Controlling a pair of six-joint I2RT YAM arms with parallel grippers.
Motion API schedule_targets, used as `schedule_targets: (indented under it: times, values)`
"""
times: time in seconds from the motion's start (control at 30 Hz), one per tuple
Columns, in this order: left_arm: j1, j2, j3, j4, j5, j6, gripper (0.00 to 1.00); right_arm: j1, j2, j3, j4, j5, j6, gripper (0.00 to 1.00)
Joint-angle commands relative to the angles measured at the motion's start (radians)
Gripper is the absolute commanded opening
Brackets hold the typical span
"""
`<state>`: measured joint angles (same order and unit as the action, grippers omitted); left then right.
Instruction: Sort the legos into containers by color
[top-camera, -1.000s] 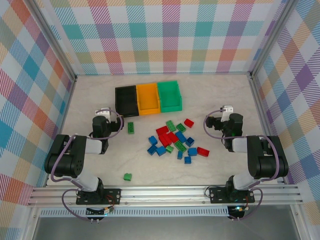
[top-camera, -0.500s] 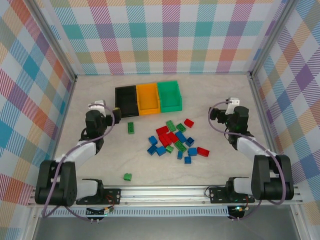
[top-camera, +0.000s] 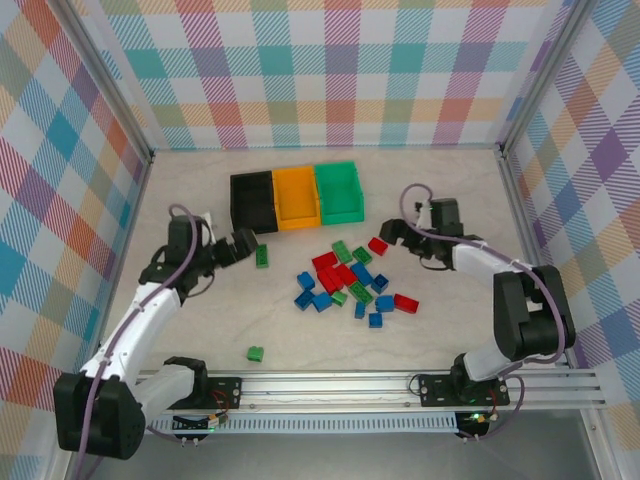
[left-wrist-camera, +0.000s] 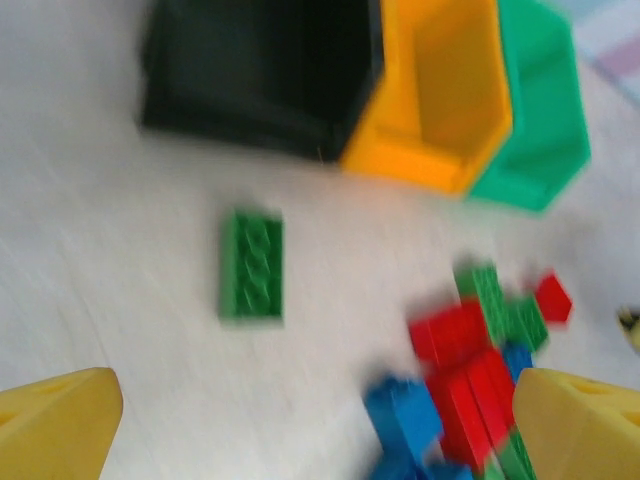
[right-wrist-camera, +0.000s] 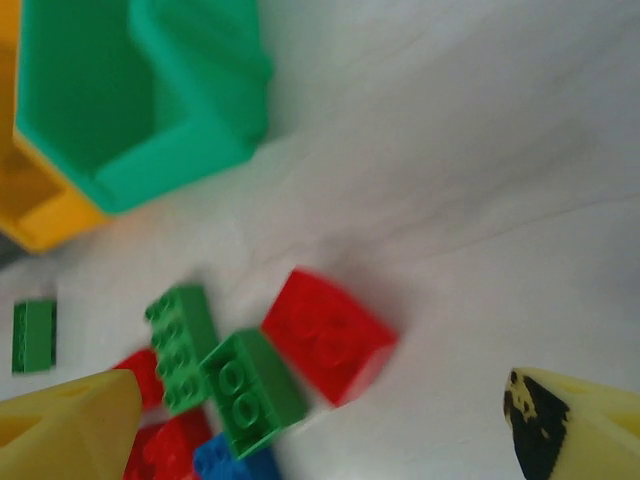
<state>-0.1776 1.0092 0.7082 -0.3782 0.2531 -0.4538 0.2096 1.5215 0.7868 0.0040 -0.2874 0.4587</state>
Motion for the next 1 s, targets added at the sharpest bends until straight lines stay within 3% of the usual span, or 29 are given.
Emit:
schedule_targets:
  times: [0.0,0.2,0.37,0.5,0.7,0.83,0.97]
  values:
    - [-0.149,-0.075,-0.039,-0.162,-0.024,-0.120,1.00,0.080,-0.066,-0.013,-0.018,0.163,-0.002,0.94]
    - [-0.380,-0.066,-0.076,-0.140,-0.199,-0.239,1.00,0.105,-0.065,-0.040,0.015,0.241,0.014,0.94]
    - [-0.461,0.142,0.013,-0.109,-0.220,-0.232,0.98,0.105,-0.029,-0.013,-0.003,0.220,0.029,0.95]
    - [-0.567,0.411,0.230,-0.220,-0.286,-0.167,0.96,0.105,-0.009,-0.003,-0.003,0.198,0.039,0.95]
    - [-0.749,0.823,0.649,-0.579,-0.571,-0.105,0.95,0.105,0.006,0.014,-0.014,0.197,0.038,0.95]
    - [-0.790,0.967,0.776,-0.658,-0.605,-0.101,0.94,0.105,0.006,0.017,-0.021,0.199,0.036,0.95]
    - [-0.790,0.963,0.768,-0.597,-0.575,-0.095,0.93,0.106,0.006,0.019,-0.027,0.202,0.036,0.95]
